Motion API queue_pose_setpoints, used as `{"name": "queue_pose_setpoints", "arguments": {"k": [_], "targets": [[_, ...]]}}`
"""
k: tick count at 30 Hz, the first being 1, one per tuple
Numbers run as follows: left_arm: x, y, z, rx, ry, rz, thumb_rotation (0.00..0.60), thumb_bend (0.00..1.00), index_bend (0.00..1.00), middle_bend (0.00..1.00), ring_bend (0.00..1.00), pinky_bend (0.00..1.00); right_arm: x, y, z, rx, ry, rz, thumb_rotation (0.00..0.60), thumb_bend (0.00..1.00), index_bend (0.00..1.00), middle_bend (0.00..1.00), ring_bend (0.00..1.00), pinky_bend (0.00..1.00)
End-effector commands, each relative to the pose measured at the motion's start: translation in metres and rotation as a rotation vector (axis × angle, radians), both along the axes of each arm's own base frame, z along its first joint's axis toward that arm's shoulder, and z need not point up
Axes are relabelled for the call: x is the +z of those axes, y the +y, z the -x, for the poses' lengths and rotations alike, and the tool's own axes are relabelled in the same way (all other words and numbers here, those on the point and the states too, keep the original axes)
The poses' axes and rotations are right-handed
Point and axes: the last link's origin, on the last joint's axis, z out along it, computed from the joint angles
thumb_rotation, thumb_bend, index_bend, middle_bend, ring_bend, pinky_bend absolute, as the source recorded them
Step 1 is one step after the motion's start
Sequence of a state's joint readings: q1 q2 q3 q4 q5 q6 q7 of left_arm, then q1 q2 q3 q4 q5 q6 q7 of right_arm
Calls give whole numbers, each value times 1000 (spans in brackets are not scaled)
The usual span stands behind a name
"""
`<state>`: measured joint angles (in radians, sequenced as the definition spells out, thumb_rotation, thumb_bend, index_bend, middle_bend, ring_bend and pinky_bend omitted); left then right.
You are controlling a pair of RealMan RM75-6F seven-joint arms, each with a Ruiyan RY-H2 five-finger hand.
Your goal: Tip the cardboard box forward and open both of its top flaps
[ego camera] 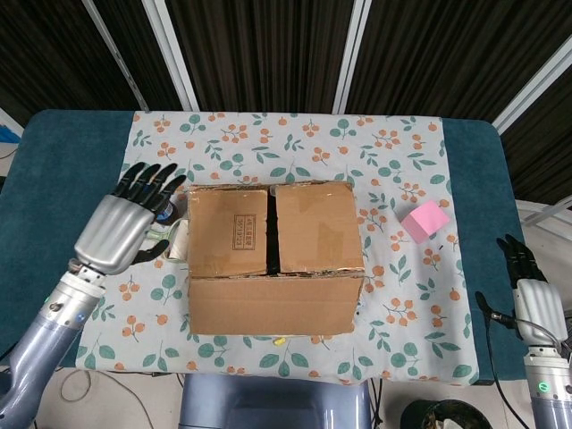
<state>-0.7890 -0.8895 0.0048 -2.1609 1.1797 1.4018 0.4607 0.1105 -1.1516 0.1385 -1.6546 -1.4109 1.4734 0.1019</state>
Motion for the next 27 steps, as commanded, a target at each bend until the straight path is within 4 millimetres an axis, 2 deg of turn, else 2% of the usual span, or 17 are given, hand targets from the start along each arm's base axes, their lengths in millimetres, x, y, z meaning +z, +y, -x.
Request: {"name": "queue_pose_setpoints", "arguments": {"k": [1,6,10,15,20,22,24,25,27], "targets": [[1,-24,55,62,-28,-105,600,191,0,0,0,49,2,-3,-2,12,10,11,600,361,0,0,0,246],[4,-47,101,125,-48,-221,600,191,0,0,0,49,11,-12,-11,43,44,36,600,361,0,0,0,245],[8,-59,121,158,-27,-270,600,191,0,0,0,49,20,-28,-26,85,106,29,600,361,0,0,0,246],[15,-62,128,166,-62,-309,600,191,0,0,0,49,35,-60,-59,158,174,-14,600,361,0,0,0,246],[17,-63,129,165,-79,-288,600,191,0,0,0,49,45,-98,-114,271,270,-110,600,378,0,0,0,246],[18,-63,130,168,-87,-282,600,191,0,0,0,49,45,-108,-135,319,319,-152,600,456,0,0,0,246],[20,-63,129,169,-103,-280,600,191,0,0,0,49,42,-119,-161,381,367,-192,600,618,0,0,8,246],[21,-63,129,170,-110,-279,600,191,0,0,0,49,40,-125,-176,419,390,-207,600,732,7,6,23,245],[23,-63,129,169,-118,-277,600,191,0,0,0,49,34,-132,-195,467,413,-224,600,902,66,64,80,252]]}}
